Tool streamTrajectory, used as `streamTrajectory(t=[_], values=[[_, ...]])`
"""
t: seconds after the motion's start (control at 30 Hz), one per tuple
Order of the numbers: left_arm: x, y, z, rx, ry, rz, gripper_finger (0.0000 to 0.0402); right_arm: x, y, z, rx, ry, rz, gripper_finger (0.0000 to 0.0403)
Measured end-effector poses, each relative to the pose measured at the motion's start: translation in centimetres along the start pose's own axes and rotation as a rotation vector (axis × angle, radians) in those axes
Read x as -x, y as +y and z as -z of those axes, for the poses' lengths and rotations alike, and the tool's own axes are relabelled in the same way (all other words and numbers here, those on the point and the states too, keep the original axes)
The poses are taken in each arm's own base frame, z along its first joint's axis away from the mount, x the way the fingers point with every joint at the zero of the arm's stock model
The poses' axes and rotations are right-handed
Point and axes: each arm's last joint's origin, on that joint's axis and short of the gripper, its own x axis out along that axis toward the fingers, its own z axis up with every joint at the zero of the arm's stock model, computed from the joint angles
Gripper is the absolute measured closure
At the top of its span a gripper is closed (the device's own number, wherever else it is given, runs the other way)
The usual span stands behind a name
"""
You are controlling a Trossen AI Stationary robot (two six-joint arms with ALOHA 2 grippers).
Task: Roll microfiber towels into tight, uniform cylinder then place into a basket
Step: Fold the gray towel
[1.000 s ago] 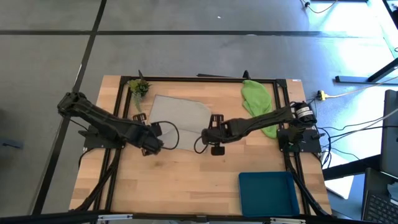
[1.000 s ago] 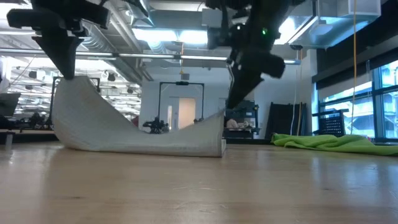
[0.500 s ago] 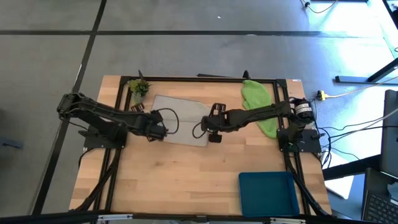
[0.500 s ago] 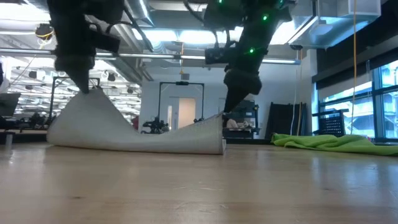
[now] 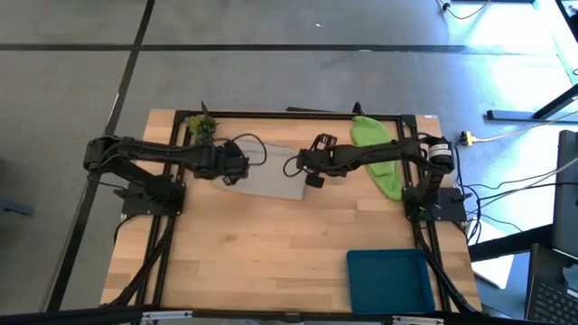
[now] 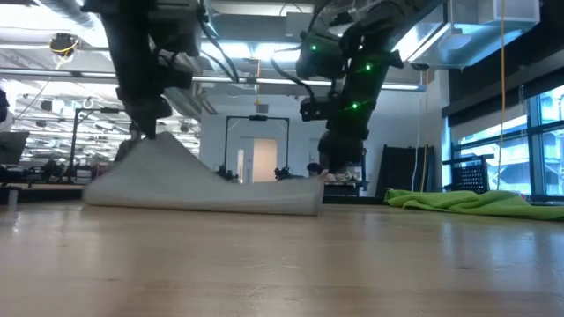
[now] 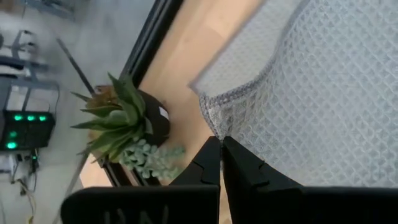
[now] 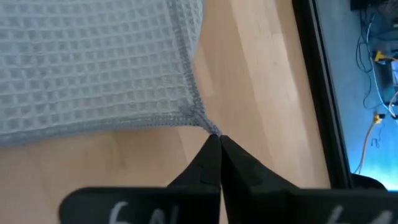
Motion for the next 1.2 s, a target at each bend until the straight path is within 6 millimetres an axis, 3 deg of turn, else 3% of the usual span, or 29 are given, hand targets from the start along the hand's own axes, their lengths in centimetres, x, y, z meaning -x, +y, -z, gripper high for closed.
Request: streamTrajectory(t=[0.27, 0.73, 1.2], values=[[-2.0, 1.4, -1.3, 0.097, -0.017, -0.013, 0.0402, -0.9, -1.0, -0.2, -0.029, -0.029, 0.015, 0.0403], [-5.9, 2.5, -1.1, 0.123, -0.027, -0.005, 0.0402, -1.8, -2.4, -0.1, -0.068, -0.017, 0.022, 0.04], [-6.9, 3.3, -1.0, 0.131, -0.003, -0.005, 0.0391, -1.8, -2.4, -0.2, -0.072, -0.024, 0.02, 0.0308]])
